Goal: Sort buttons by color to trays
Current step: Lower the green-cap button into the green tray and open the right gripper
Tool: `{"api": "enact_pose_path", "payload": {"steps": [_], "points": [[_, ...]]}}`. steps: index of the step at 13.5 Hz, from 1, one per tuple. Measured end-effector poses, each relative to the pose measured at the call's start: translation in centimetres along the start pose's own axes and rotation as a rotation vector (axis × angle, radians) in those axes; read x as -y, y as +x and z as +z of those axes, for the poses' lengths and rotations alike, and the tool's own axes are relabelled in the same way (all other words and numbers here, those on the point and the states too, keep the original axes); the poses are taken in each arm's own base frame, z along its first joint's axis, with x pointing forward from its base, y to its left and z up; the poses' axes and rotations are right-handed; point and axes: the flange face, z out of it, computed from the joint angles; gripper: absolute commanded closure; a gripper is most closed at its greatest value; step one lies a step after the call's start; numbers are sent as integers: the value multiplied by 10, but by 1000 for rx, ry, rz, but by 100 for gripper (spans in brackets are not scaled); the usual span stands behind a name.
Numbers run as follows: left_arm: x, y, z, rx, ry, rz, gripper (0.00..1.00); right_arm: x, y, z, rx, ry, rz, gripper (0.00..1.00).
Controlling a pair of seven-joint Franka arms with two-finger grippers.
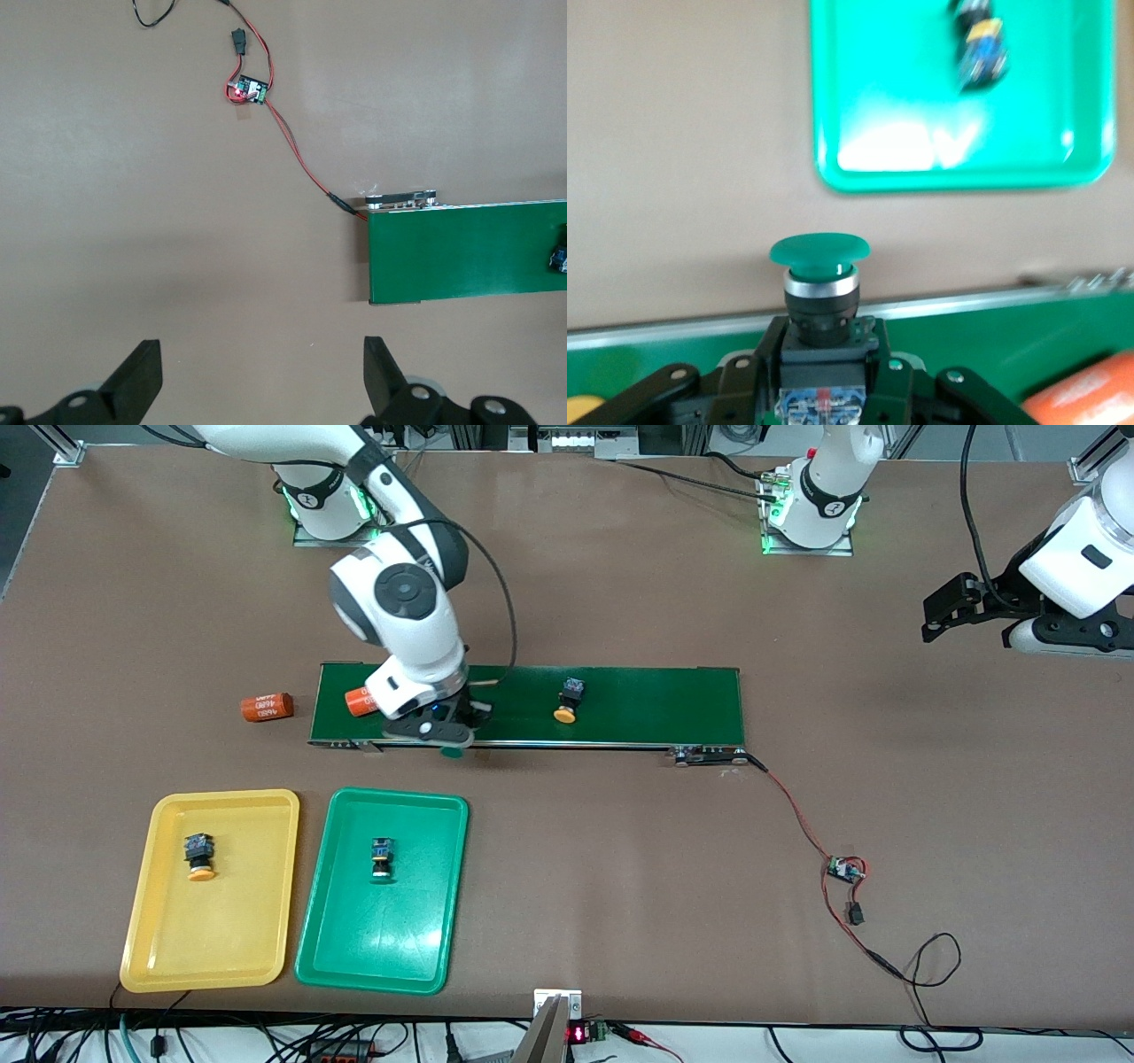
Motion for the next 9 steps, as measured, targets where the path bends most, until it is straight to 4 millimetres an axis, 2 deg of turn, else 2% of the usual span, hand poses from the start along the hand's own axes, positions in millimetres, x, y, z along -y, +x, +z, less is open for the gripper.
{"api": "enact_pose_path", "payload": {"steps": [2,5,7,9], "points": [[0,0,0,0,0,-1,0,-31,30,0,-19,-19,-47,98],[0,0,0,0,0,-1,0,-68,68,19,-29,-40,-89,97],[0,0,0,0,0,-1,0,-71,89,39,-44,-22,-89,97],[0,0,0,0,0,-1,0,-61,97,64,-55,7,-91,97]]}}
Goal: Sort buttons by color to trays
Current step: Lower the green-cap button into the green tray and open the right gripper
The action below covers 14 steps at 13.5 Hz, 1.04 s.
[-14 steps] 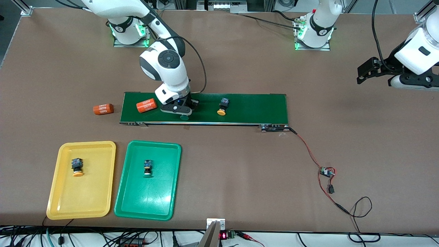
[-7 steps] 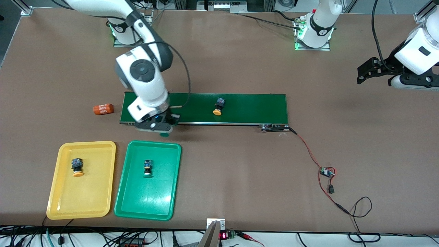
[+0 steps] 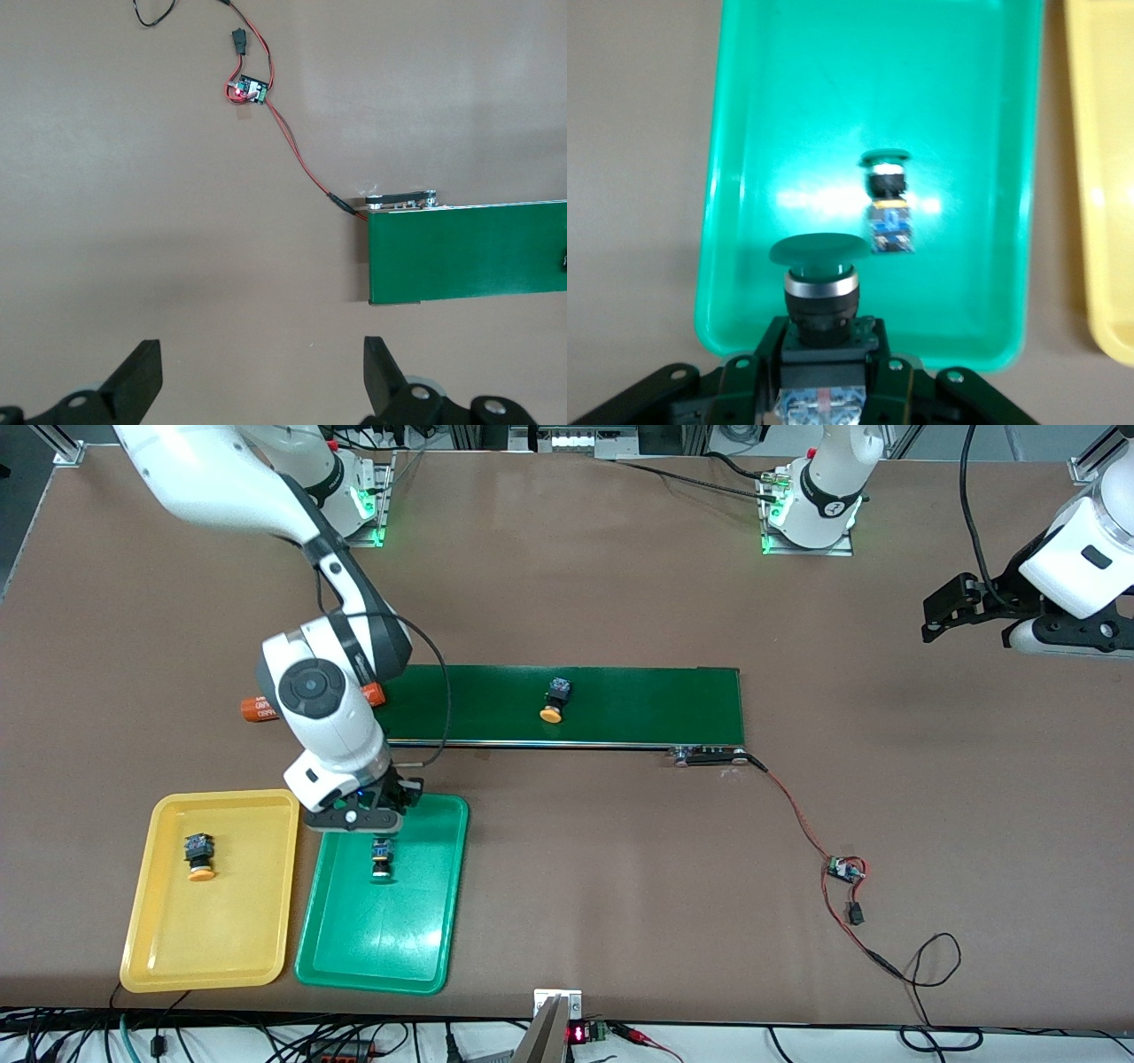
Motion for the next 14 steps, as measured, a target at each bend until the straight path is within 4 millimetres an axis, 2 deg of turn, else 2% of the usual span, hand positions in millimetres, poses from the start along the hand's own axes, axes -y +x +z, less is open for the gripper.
{"api": "enact_pose_path", "payload": {"steps": [3,5,7,8,10,11,12,14], "points": [[0,0,0,0,0,0,0,17,-1,36,-32,52,-13,96],[0,0,0,0,0,0,0,17,1,55,-41,64,-7,93],[0,0,0,0,0,0,0,12,4,66,-54,68,-2,93],[0,0,0,0,0,0,0,10,5,68,-62,69,1,88],[0,0,0,0,0,0,0,5,8,72,-79,71,6,74],[0,0,0,0,0,0,0,3,9,73,-86,72,7,55],[0,0,0,0,0,1,0,2,10,76,-92,75,7,31],[-1,0,0,0,0,1,0,2,9,80,-96,77,7,13]]}}
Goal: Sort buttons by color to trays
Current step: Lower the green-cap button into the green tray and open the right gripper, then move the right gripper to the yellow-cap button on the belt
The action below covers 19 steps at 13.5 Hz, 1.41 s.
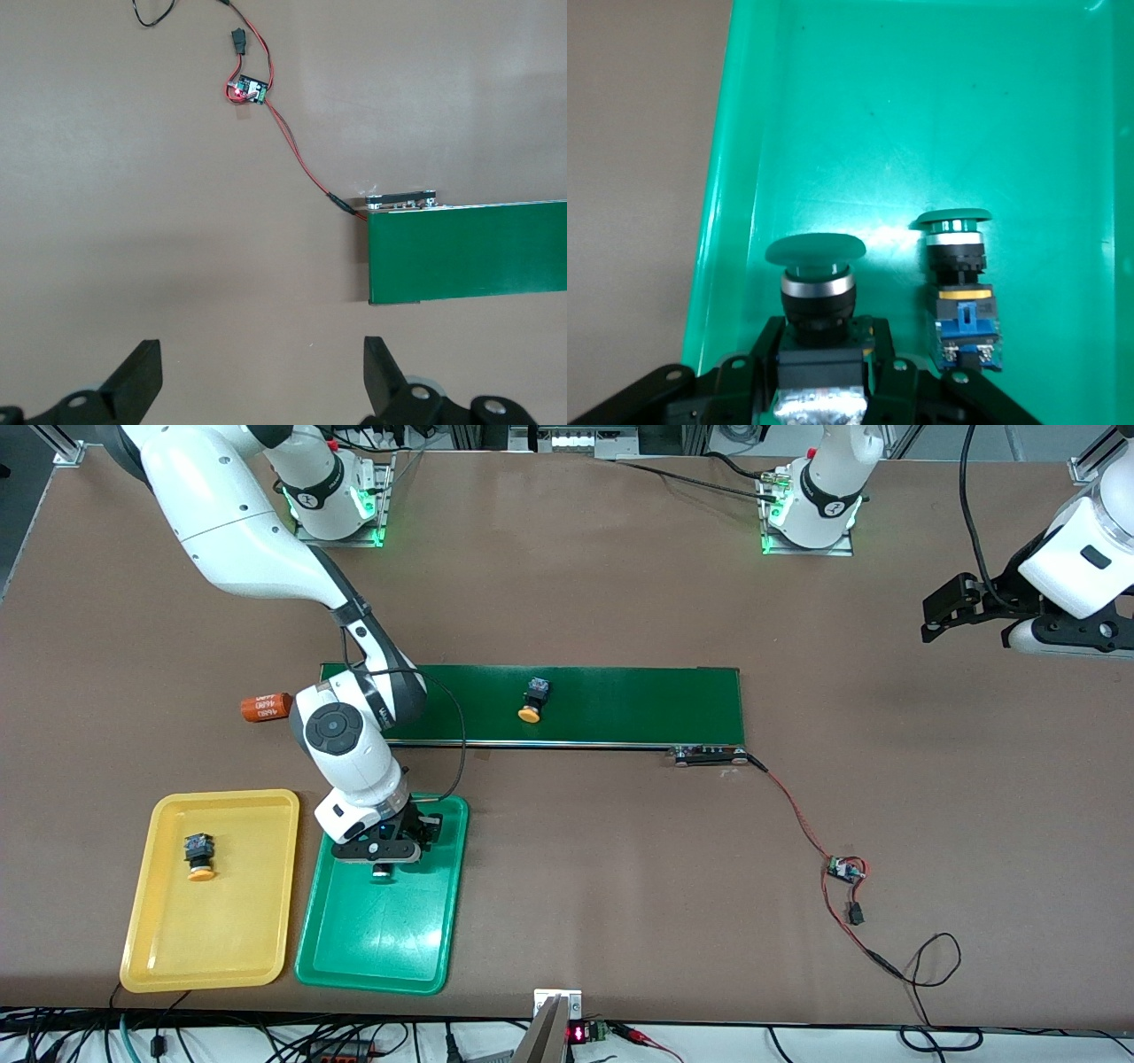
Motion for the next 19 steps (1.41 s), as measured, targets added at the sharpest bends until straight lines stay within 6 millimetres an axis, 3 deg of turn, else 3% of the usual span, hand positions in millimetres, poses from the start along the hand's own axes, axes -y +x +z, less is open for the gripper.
{"api": "enact_pose_path", "payload": {"steps": [2,5,9,11,15,19], "points": [[0,0,0,0,0,0,0,2,0,0,-2,2,-2,0],[0,0,0,0,0,0,0,7,2,-5,-13,8,-7,0],[0,0,0,0,0,1,0,9,-1,-32,-18,0,-18,0],[0,0,0,0,0,1,0,0,-17,-56,44,-52,-26,0],[0,0,0,0,0,1,0,-8,-50,-126,192,-92,50,0],[0,0,0,0,0,1,0,5,-98,-159,236,-75,111,0]]}}
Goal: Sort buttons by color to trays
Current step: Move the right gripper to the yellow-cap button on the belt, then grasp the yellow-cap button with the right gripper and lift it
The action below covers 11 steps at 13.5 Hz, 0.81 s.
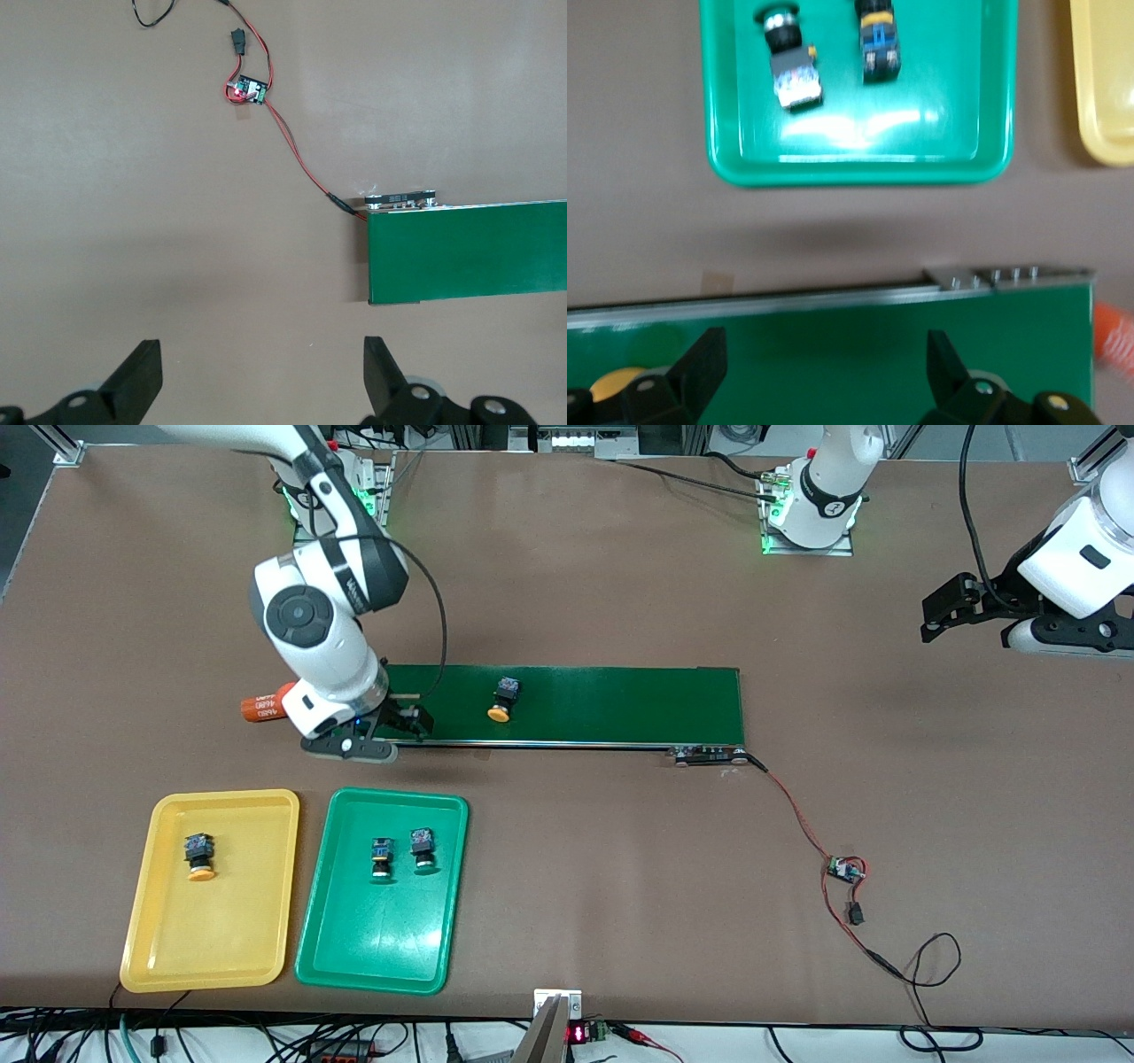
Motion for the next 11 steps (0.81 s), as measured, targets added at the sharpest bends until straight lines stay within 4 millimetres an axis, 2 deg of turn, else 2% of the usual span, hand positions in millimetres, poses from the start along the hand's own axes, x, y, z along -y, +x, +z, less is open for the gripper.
{"api": "enact_pose_path", "payload": {"steps": [2,5,7,11], "points": [[0,0,0,0,0,0,0,16,-20,-9,-2,10,45,0],[0,0,0,0,0,1,0,55,-51,-12,-1,41,116,0],[0,0,0,0,0,1,0,73,-68,-5,1,63,145,0],[0,0,0,0,0,1,0,88,-80,21,18,84,126,0]]}}
